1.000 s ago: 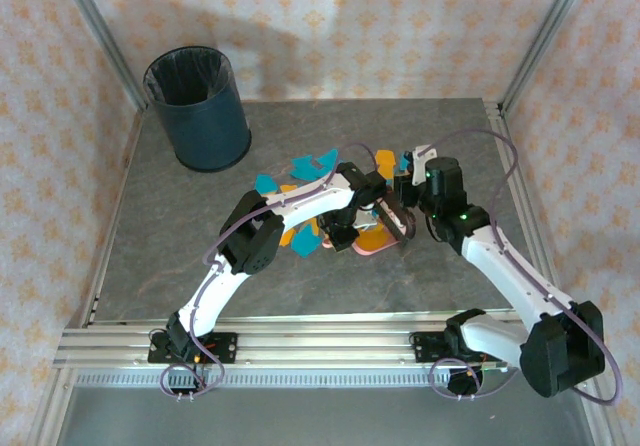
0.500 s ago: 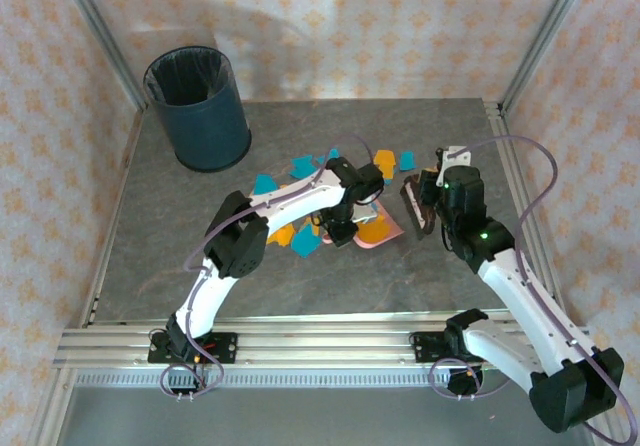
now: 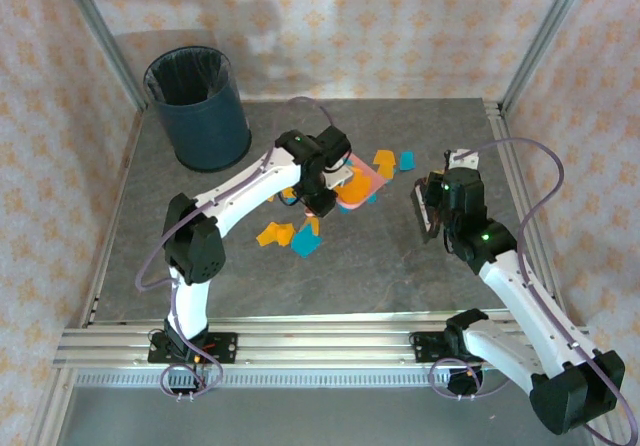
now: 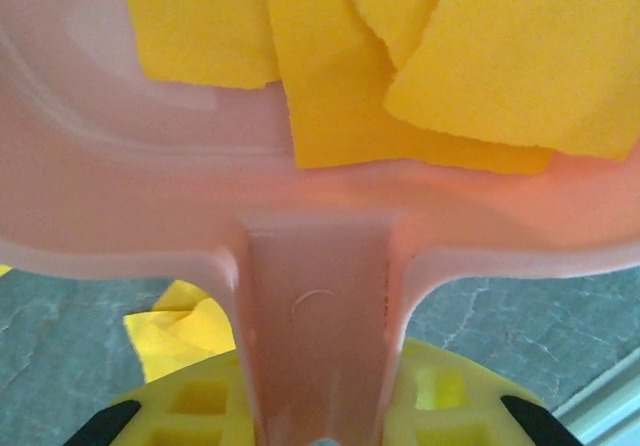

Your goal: Sweep away the paper scraps from the table

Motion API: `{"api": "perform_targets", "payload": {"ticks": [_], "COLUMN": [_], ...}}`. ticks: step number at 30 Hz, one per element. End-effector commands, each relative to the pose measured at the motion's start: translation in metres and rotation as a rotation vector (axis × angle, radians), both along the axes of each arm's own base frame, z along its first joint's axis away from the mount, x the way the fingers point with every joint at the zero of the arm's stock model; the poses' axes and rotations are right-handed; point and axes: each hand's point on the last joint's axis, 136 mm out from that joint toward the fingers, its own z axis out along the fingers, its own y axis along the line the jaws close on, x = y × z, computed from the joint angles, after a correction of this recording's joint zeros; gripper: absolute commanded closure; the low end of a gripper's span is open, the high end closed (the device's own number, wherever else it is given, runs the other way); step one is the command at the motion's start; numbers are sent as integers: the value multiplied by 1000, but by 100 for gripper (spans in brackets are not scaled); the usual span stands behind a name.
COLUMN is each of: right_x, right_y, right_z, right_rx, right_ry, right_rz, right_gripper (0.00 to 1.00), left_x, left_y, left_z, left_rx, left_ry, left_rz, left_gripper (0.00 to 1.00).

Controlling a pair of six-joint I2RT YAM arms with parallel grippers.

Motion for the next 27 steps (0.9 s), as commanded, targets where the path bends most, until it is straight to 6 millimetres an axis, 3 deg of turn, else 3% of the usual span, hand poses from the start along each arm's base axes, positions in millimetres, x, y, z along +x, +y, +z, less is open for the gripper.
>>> {"api": "perform_targets", "payload": {"ticks": [1, 11, 27], "right_x": [2, 6, 4], "right_y": [5, 12, 15], "right_z": [3, 1, -3], "right_rx": [43, 69, 93], "right_ry": [-11, 3, 17], "right_rz": [1, 21, 35], "right_gripper": [100, 100, 100], "left_x": [13, 38, 96], "left_y": [21, 53, 120], "left_z": [28, 62, 123], "left_rx": [46, 34, -119], "left_ry": [-87, -135, -243], "left_rz": [77, 178, 427], "left_gripper": [100, 100, 100]}}
